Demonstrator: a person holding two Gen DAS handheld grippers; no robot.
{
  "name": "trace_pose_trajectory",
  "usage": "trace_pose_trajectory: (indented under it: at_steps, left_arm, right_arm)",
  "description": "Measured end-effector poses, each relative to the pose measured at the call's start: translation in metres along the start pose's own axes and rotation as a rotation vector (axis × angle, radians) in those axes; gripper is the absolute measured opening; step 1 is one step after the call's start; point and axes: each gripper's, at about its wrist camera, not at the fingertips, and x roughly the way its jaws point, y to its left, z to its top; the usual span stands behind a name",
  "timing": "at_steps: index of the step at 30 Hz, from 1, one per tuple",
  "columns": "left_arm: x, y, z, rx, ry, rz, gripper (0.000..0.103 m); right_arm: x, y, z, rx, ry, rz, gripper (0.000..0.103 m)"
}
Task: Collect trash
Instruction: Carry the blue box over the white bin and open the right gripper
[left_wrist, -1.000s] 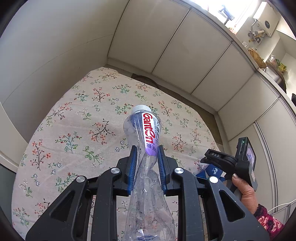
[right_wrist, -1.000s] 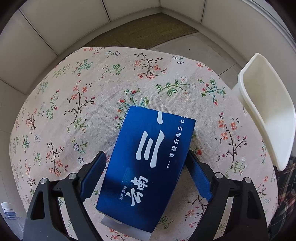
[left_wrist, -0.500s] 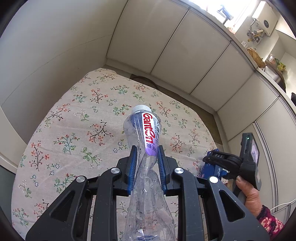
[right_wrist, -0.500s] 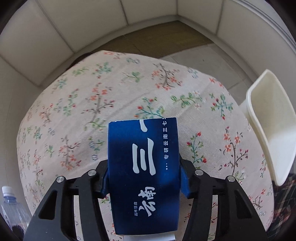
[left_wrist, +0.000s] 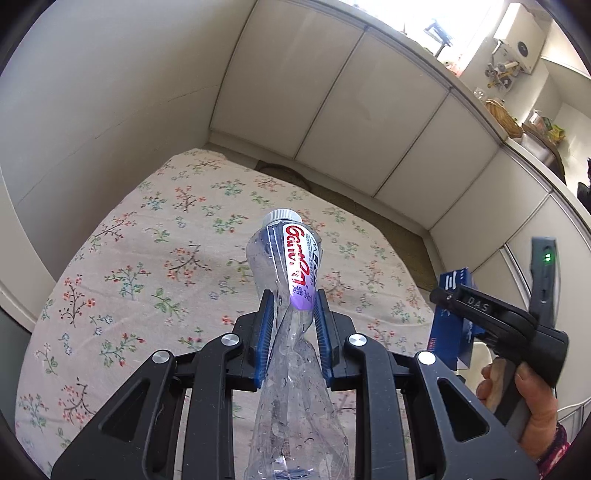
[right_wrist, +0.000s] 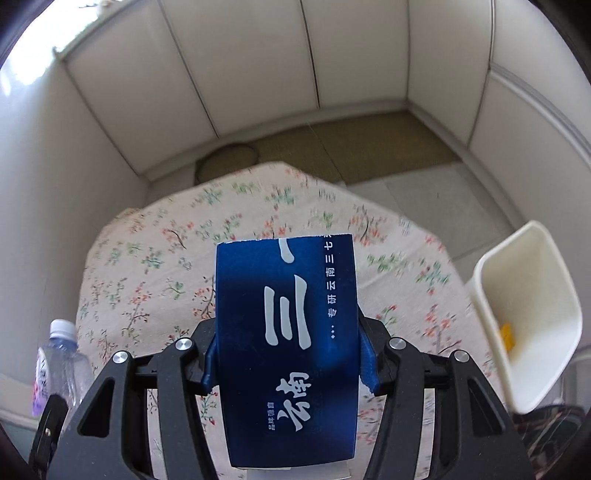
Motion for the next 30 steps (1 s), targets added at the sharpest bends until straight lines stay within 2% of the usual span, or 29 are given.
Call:
trace_pose_trajectory:
  at_steps: [8,19,30]
  left_arm:
    - [-0.010,-0.035,-0.017,0.005,-0.013,-0.022,0.021]
    - [-0.019,-0.094,-0.040,0.045,0.003,-0.063,0.021]
    - [-0.018,-0.155,-0.059,0.139,0.025,-0.089,0.021]
  right_arm:
    - [-0.047,-0.022,0.004,-0.066,-0.127,-0.007,0.056]
    - [-0.089,-0.090,0.003,-0.088,-0.276,-0.083,0.055]
    - [-0.099,-0.173,0.003,-0.013,-0.320,-0.165,0.055]
